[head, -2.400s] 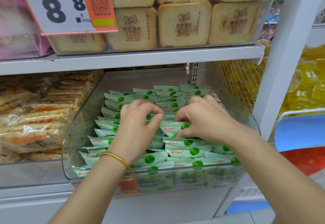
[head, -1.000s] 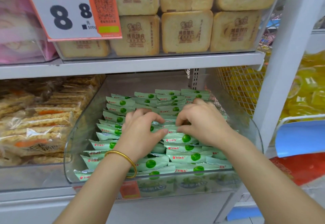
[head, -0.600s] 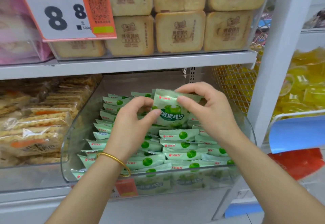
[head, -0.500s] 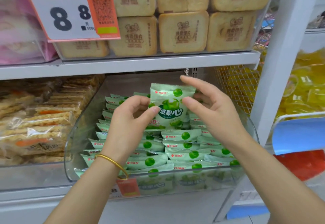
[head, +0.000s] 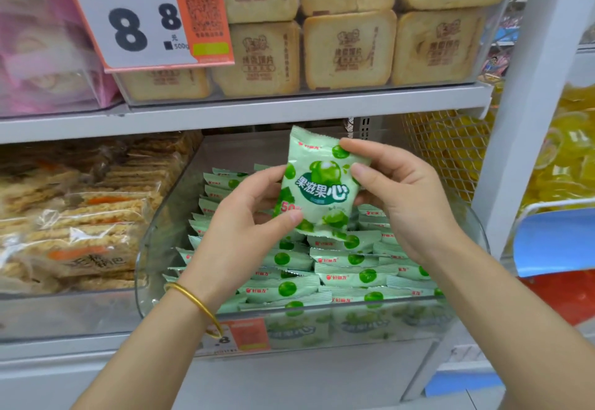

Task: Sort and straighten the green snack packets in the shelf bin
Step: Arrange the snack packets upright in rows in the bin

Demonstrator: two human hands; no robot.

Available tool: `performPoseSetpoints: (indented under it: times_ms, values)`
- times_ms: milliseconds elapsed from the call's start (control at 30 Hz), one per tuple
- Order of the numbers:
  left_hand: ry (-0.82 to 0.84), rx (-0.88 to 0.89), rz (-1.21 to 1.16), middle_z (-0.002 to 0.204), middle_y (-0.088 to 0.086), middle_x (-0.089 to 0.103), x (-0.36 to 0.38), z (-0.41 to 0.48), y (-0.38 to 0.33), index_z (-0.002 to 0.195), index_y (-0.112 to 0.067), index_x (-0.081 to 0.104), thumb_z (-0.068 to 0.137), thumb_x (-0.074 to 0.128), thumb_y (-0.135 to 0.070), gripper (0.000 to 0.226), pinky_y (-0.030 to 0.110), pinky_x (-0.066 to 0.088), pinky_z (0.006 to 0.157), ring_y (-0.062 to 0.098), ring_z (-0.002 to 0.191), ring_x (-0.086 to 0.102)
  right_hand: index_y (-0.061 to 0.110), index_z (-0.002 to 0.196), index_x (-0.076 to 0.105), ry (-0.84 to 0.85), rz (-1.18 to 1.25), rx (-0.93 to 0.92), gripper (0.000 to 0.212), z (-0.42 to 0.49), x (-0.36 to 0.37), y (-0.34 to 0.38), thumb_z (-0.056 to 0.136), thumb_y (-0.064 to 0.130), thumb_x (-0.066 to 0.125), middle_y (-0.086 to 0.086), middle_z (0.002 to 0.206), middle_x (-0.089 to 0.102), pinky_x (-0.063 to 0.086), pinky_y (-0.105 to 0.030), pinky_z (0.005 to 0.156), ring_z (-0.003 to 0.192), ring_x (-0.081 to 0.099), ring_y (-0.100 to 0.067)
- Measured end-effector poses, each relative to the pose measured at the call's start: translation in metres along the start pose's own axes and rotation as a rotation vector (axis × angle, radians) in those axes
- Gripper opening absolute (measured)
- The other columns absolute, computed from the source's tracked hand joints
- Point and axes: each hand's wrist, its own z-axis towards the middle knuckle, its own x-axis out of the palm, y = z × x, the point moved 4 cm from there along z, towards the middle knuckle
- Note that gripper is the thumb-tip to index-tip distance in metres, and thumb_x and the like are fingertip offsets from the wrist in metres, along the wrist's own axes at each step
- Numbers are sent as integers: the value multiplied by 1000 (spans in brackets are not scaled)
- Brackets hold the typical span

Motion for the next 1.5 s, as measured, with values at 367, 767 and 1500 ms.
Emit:
performPoseSetpoints:
  times_ms: [367, 767, 1500]
  values:
    - [69, -73, -103, 103, -4, 72, -3, -4, 5, 129, -31, 48, 86, 62, -4, 53, 32, 49, 95, 15, 97, 68, 25, 113, 63, 138, 48, 161, 38, -4, 4, -12, 76, 15, 61, 1, 98, 73, 59, -30, 60, 83, 70, -15]
    - [-153, 290, 514, 105, -17, 43, 2, -11, -7, 111, -32, 53, 80, 60, -44, 35, 10, 33, 89, 6, 103, 43, 19, 104, 56, -13, 58, 164, 32, -9, -1, -11, 82, -2, 64, -12, 108, 62, 57, -37, 58, 79, 70, -26]
    - [-76, -35, -79, 101, -2, 69, -5, -9, 0, 125, -30, 46, 88, 62, -11, 45, 28, 55, 71, 8, 80, 69, 34, 112, 64, 94, -50, -19, 50, -10, 3, 2, 71, 8, 74, 10, 111, 68, 57, -26, 59, 80, 65, -11]
